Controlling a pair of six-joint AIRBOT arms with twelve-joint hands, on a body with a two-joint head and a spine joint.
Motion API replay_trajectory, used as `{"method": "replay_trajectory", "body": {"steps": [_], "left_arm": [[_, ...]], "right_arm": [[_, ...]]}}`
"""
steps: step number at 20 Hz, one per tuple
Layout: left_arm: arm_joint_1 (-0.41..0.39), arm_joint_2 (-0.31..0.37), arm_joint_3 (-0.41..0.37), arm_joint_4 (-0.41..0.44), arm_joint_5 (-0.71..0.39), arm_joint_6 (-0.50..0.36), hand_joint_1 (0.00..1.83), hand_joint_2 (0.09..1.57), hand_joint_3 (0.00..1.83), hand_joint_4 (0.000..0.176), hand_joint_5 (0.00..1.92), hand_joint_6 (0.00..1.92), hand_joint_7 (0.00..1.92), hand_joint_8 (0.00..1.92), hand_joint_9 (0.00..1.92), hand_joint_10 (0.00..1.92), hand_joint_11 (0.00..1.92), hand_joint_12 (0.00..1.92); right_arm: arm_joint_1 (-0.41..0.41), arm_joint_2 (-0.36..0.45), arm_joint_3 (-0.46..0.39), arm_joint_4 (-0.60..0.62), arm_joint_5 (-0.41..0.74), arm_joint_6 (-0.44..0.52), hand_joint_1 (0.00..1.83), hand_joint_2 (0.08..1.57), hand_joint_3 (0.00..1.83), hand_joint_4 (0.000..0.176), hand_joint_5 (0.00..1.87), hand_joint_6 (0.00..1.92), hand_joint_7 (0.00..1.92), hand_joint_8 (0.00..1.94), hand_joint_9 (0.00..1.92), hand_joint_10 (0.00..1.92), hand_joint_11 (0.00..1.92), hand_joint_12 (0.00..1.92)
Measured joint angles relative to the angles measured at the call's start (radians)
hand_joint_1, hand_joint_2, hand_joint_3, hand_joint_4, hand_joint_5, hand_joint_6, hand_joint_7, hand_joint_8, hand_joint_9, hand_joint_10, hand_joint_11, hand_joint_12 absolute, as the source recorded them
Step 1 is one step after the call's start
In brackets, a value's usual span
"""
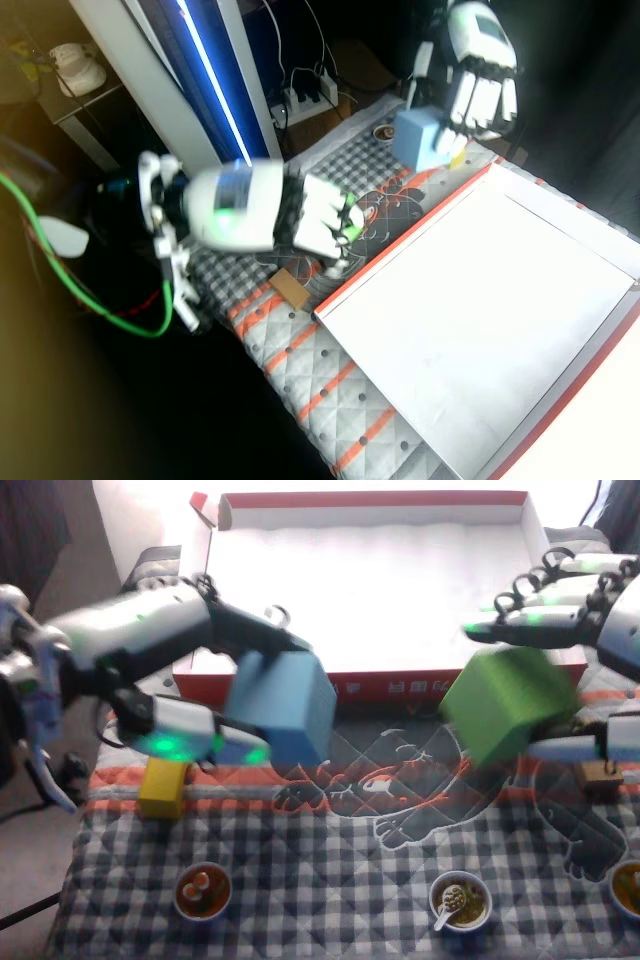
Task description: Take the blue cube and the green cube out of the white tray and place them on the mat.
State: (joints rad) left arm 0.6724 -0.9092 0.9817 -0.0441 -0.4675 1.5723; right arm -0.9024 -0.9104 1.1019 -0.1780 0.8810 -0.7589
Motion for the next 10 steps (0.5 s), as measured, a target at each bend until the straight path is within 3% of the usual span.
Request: {"method": "replay_trajectory", "body": {"steps": [1,2,3,4,5,6,9,10], "left_arm": [[0.005,-0.013,0.006,-0.002,0.016,0.000,0.93,0.93,0.00,0.109,0.44,0.00,0.50,0.01,0.46,0.39,0.07,1.24],[0.013,-0.020,0.013,-0.016,0.024,-0.002,0.88,0.92,0.00,0.138,0.36,0.00,0.41,0.00,0.44,0.25,0.02,1.20],[0.021,-0.022,0.022,-0.039,0.031,-0.002,0.87,0.86,0.00,0.162,0.27,0.00,0.30,0.00,0.44,0.07,0.00,1.11],[0.032,-0.021,0.027,-0.055,0.029,-0.003,0.87,0.86,0.00,0.162,0.27,0.00,0.30,0.00,0.44,0.07,0.00,1.11],[0.035,-0.018,0.028,-0.072,0.030,0.000,0.87,0.84,0.00,0.173,0.23,0.00,0.25,0.00,0.40,0.04,0.00,1.03],[0.043,-0.015,0.028,-0.073,0.023,0.000,0.86,0.84,0.00,0.175,0.18,0.00,0.21,0.00,0.38,0.02,0.00,0.92],[0.082,0.011,-0.002,-0.145,-0.045,-0.001,0.82,0.80,0.00,0.176,0.01,0.00,0.02,0.01,0.06,0.02,0.00,0.14],[0.101,0.029,-0.020,-0.164,-0.093,-0.007,0.72,0.83,0.01,0.176,0.00,0.00,0.00,0.00,0.03,0.02,0.00,0.03]], "right_arm": [[0.000,-0.014,0.006,-0.006,-0.008,0.002,0.73,0.92,0.00,0.140,0.04,0.00,0.08,0.00,0.11,0.00,0.00,0.62],[0.000,-0.023,0.011,-0.011,-0.018,0.006,0.74,0.91,0.00,0.149,0.02,0.00,0.05,0.00,0.10,0.00,0.00,0.59],[0.000,-0.029,0.014,-0.014,-0.034,0.014,0.77,0.90,0.00,0.169,0.00,0.00,0.02,0.00,0.08,0.00,0.00,0.55],[0.000,-0.029,0.014,-0.014,-0.040,0.018,0.77,0.90,0.00,0.169,0.00,0.00,0.02,0.00,0.08,0.00,0.00,0.55],[0.000,-0.029,0.018,-0.014,-0.042,0.023,0.74,0.91,0.00,0.157,0.01,0.00,0.03,0.00,0.08,0.00,0.00,0.54],[0.000,-0.029,0.020,-0.013,-0.041,0.025,0.73,0.92,0.00,0.148,0.01,0.00,0.01,0.00,0.04,0.01,0.00,0.43],[0.000,-0.024,0.019,-0.001,-0.031,0.027,0.73,0.92,0.00,0.174,0.00,0.00,0.00,0.00,0.00,0.00,0.00,0.07],[0.000,-0.018,0.018,0.009,-0.019,0.028,0.72,0.93,0.00,0.157,0.00,0.00,0.00,0.00,0.00,0.00,0.00,0.03]]}}
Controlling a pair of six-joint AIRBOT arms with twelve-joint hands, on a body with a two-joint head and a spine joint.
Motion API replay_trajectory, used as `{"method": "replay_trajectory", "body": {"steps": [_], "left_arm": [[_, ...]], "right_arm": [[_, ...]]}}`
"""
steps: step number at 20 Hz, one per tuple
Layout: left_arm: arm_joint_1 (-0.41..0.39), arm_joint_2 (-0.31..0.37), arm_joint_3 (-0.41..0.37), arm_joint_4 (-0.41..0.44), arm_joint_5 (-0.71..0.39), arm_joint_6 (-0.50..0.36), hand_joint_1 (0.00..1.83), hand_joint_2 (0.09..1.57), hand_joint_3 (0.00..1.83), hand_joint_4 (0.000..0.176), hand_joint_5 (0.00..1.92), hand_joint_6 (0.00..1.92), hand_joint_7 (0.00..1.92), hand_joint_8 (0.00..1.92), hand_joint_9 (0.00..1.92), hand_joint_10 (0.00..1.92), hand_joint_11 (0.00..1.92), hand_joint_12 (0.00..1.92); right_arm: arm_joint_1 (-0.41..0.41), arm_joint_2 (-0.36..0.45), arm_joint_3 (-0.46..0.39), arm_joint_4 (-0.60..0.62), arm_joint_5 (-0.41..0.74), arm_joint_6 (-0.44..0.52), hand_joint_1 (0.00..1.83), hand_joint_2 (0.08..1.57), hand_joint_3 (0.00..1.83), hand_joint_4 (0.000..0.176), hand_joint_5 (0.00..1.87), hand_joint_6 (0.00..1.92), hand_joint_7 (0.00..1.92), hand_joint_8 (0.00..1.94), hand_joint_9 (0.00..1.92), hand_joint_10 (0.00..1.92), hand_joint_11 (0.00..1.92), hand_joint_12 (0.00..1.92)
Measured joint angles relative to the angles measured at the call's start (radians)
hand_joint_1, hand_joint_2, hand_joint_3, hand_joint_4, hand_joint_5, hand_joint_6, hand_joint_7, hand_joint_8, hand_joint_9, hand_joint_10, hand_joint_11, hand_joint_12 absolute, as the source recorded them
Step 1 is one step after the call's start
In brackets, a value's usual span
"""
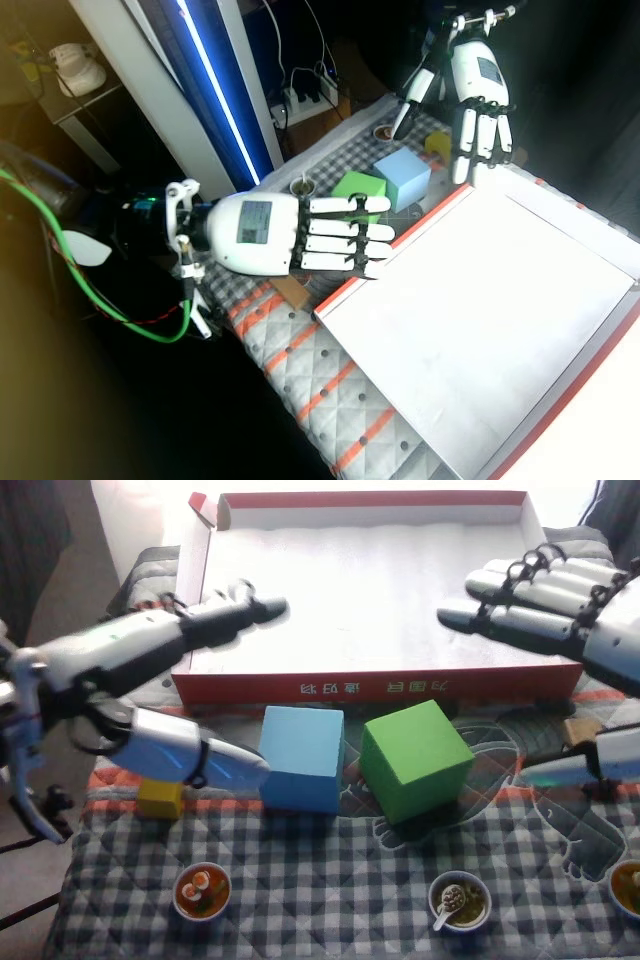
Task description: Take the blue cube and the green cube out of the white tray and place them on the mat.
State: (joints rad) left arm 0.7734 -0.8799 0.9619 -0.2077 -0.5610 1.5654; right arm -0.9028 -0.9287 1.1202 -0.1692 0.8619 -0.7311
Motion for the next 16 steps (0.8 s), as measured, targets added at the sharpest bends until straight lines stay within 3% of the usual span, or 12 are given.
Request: {"method": "replay_trajectory", "body": {"steps": [2,3,5,6,8,9,11,12,13,14,15,16], "left_arm": [[0.074,0.058,-0.028,-0.006,-0.170,-0.154,0.65,0.88,0.01,0.176,0.00,0.00,0.00,0.00,0.00,0.00,0.00,0.00],[0.117,0.080,-0.023,-0.013,-0.269,-0.293,0.66,0.88,0.00,0.176,0.00,0.00,0.00,0.00,0.00,0.00,0.00,0.00],[0.213,0.086,0.012,-0.028,-0.470,-0.547,0.71,0.90,0.01,0.168,0.00,0.00,0.00,0.00,0.00,0.00,0.00,0.00],[0.225,0.086,0.013,-0.030,-0.488,-0.567,0.71,0.90,0.01,0.168,0.00,0.00,0.00,0.00,0.00,0.00,0.00,0.00],[0.297,0.087,0.013,-0.031,-0.626,-0.691,0.76,0.88,0.00,0.139,0.00,0.00,0.00,0.00,0.00,0.00,0.00,0.00],[0.325,0.087,0.010,-0.023,-0.703,-0.737,0.71,0.91,0.01,0.152,0.00,0.00,0.00,0.00,0.00,0.00,0.00,0.00],[0.367,0.095,0.000,-0.031,-0.828,-0.783,0.61,0.90,0.00,0.162,0.00,0.00,0.04,0.01,0.06,0.02,0.11,0.05],[0.388,0.101,-0.012,-0.051,-0.918,-0.789,0.60,0.99,0.01,0.172,0.00,0.00,0.02,0.00,0.07,0.01,0.09,0.04],[0.405,0.109,-0.017,-0.059,-0.998,-0.794,0.54,1.08,0.01,0.173,0.00,0.00,0.00,0.00,0.04,0.00,0.02,0.01],[0.402,0.112,-0.019,-0.062,-1.035,-0.811,0.48,1.13,0.01,0.137,0.13,0.01,0.00,0.00,0.05,0.00,0.00,0.00],[0.385,0.111,-0.021,-0.061,-1.048,-0.825,0.36,1.14,0.00,0.072,0.20,0.01,0.09,0.01,0.10,0.01,0.05,0.01],[0.367,0.110,-0.015,-0.048,-1.051,-0.849,0.16,1.28,0.02,0.104,0.18,0.00,0.02,0.00,0.02,0.00,0.01,0.00]], "right_arm": [[-0.025,0.034,-0.015,0.057,0.078,0.001,0.68,0.95,0.01,0.135,0.00,0.00,0.00,0.00,0.00,0.00,0.00,0.02],[-0.045,0.046,-0.022,0.103,0.133,0.001,0.63,0.96,0.01,0.091,0.00,0.00,0.01,0.00,0.00,0.00,0.00,0.00],[-0.103,0.062,-0.043,0.182,0.257,0.001,0.67,0.95,0.01,0.091,0.00,0.00,0.00,0.00,0.00,0.00,0.00,0.00],[-0.109,0.064,-0.046,0.188,0.274,0.001,0.67,0.95,0.01,0.091,0.00,0.00,0.00,0.00,0.00,0.00,0.00,0.00],[-0.129,0.070,-0.055,0.235,0.393,0.001,0.74,0.95,0.00,0.027,0.08,0.00,0.17,0.01,0.20,0.02,0.13,0.05],[-0.130,0.076,-0.060,0.250,0.457,0.001,0.69,0.93,0.00,0.060,0.13,0.00,0.27,0.01,0.28,0.02,0.20,0.07],[-0.138,0.079,-0.068,0.270,0.547,-0.002,0.63,0.99,0.02,0.049,0.06,0.00,0.28,0.00,0.30,0.01,0.23,0.09],[-0.166,0.082,-0.088,0.301,0.612,-0.024,0.56,1.02,0.02,0.159,0.01,0.00,0.17,0.00,0.20,0.00,0.10,0.03],[-0.211,0.084,-0.114,0.338,0.675,-0.050,0.55,1.07,0.01,0.173,0.04,0.00,0.11,0.00,0.10,0.00,0.02,0.01],[-0.249,0.089,-0.132,0.362,0.725,-0.053,0.45,1.14,0.01,0.142,0.01,0.00,0.02,0.00,0.05,0.00,0.00,0.00],[-0.254,0.108,-0.161,0.371,0.731,-0.080,0.09,1.18,0.02,0.042,0.03,0.01,0.02,0.00,0.05,0.01,0.07,0.03],[-0.234,0.126,-0.173,0.353,0.735,-0.120,0.41,1.23,0.02,0.000,0.22,0.09,0.08,0.02,0.13,0.03,0.04,0.02]]}}
